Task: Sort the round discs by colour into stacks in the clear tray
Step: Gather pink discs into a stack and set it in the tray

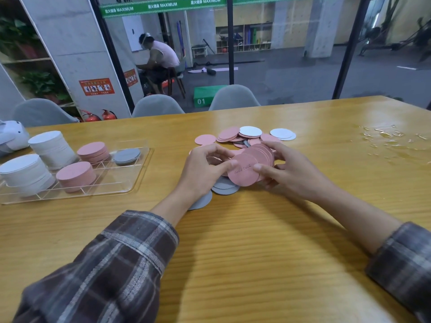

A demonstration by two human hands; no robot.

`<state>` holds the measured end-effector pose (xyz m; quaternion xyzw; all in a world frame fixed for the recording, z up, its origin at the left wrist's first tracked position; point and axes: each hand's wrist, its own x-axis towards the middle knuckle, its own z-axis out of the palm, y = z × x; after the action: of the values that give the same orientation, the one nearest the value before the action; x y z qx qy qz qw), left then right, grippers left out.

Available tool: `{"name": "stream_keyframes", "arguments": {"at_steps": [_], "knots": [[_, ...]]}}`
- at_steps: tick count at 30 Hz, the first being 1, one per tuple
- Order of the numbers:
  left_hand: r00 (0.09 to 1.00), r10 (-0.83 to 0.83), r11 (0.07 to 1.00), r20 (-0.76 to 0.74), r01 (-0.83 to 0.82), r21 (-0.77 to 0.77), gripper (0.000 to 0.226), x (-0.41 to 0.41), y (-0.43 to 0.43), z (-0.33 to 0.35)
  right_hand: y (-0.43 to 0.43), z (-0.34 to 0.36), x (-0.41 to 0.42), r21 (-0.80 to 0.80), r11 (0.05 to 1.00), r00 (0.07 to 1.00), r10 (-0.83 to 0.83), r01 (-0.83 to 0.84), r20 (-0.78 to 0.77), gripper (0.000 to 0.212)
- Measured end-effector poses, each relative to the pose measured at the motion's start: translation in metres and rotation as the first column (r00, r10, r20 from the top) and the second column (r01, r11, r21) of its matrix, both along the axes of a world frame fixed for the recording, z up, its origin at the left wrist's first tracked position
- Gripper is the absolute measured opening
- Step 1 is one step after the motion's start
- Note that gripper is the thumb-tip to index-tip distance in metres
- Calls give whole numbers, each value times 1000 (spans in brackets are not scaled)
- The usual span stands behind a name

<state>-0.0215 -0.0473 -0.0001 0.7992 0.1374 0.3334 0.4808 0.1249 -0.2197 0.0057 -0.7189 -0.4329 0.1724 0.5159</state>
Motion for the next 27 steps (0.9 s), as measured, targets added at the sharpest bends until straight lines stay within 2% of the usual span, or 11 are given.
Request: {"name": "stream_keyframes", "arguments": {"at_steps": [3, 8, 11, 14, 17, 22, 27], "knots": [[999, 27, 1000, 34, -27, 6, 14, 4, -6, 0, -1, 1, 0, 11, 1000, 1000, 3, -3, 8, 68], [996, 71, 995, 44, -74, 67, 15, 7, -5, -2, -2, 0, 2, -22, 999, 987, -25, 29, 161, 58], [990, 143, 945, 5, -138, 298, 11, 8, 3, -6, -2, 0, 7, -32, 994, 967, -92, 103, 239, 55], [967, 135, 886, -216, -20, 463, 29, 7, 10, -12, -3, -1, 12, -18, 992, 962, -118, 126, 246, 55], [934, 97, 860, -344, 95, 501, 23, 4, 9, -14, -5, 0, 12, -15, 991, 952, -124, 133, 281, 53], [944, 193, 855, -267, -28, 519, 14, 1, 12, -9, -6, 2, 9, -18, 987, 935, -145, 159, 325, 51], [945, 199, 872, -260, -50, 487, 16, -5, 14, -9, -7, 3, 8, -1, 982, 926, -178, 189, 333, 51]]}}
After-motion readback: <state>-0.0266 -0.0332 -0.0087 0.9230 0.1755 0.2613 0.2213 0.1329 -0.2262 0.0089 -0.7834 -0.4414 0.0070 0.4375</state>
